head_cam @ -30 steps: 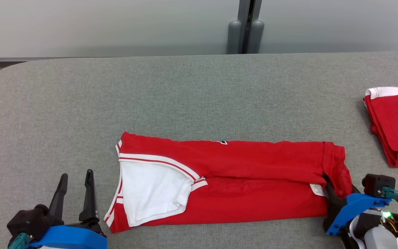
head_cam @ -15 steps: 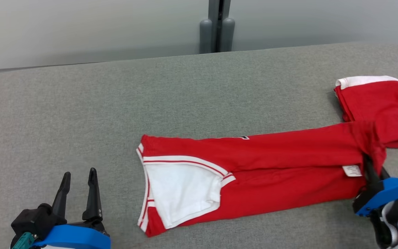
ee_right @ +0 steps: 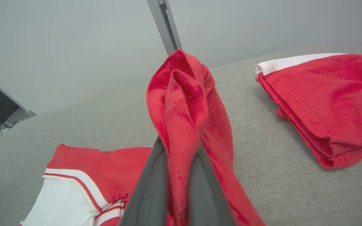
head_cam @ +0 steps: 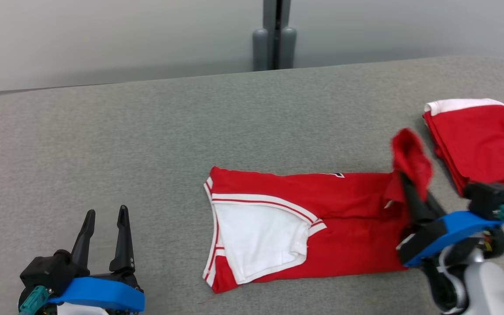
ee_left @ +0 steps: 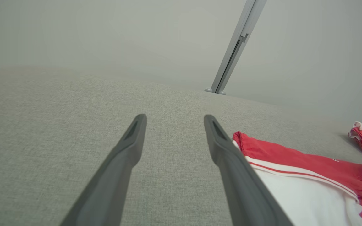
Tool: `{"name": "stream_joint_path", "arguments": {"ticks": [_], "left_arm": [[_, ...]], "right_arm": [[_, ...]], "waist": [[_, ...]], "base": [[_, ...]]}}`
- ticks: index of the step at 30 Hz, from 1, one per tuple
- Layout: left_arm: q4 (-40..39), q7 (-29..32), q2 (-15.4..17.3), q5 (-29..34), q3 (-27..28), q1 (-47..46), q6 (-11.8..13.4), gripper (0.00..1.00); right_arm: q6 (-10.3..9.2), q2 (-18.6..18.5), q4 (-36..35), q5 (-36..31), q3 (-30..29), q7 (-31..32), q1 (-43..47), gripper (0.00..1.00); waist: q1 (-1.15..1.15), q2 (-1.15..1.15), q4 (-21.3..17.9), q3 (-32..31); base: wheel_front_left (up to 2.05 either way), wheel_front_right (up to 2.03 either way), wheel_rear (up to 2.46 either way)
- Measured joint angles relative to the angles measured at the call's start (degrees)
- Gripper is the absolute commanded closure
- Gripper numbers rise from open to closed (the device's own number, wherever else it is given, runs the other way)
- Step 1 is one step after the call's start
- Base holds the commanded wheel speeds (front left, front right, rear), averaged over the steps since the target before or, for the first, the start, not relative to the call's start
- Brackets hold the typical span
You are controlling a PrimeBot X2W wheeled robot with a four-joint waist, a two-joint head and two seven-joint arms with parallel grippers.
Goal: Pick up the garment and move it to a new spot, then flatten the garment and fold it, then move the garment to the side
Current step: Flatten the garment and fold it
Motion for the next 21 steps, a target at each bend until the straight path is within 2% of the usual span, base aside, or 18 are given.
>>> {"name": "stream_joint_path", "arguments": {"ticks": [5,10,12,21], "left_arm": [[0.55,0.0,-0.2,-0.03,-0.1,-0.14,-0.1,0.0],[1.15,0.18,-0.33,-0.03,-0.57,-0.11,-0.16,0.0],[1.16,0.18,-0.34,-0.05,-0.52,-0.1,-0.15,0.0],[1.25,0.16,-0.71,-0.05,-0.52,-0.09,-0.1,0.0]], "right_arm": [[0.0,0.99,-0.09,4.12,9.23,0.42,-1.21,1.0],[0.0,1.05,4.2,12.91,19.26,-2.76,-3.55,1.0],[0.0,1.11,6.59,14.29,22.98,-3.88,-5.0,1.0],[0.0,1.12,18.5,20.37,32.63,-8.13,-11.41,1.0]], "waist": [[0.0,0.0,3.04,-0.69],[0.0,0.0,6.15,-1.13],[0.0,0.0,7.07,-1.07],[0.0,0.0,9.54,-0.14]], "base": [[0.0,0.0,0.0],[0.0,0.0,0.0],[0.0,0.0,0.0],[0.0,0.0,0.0]]}}
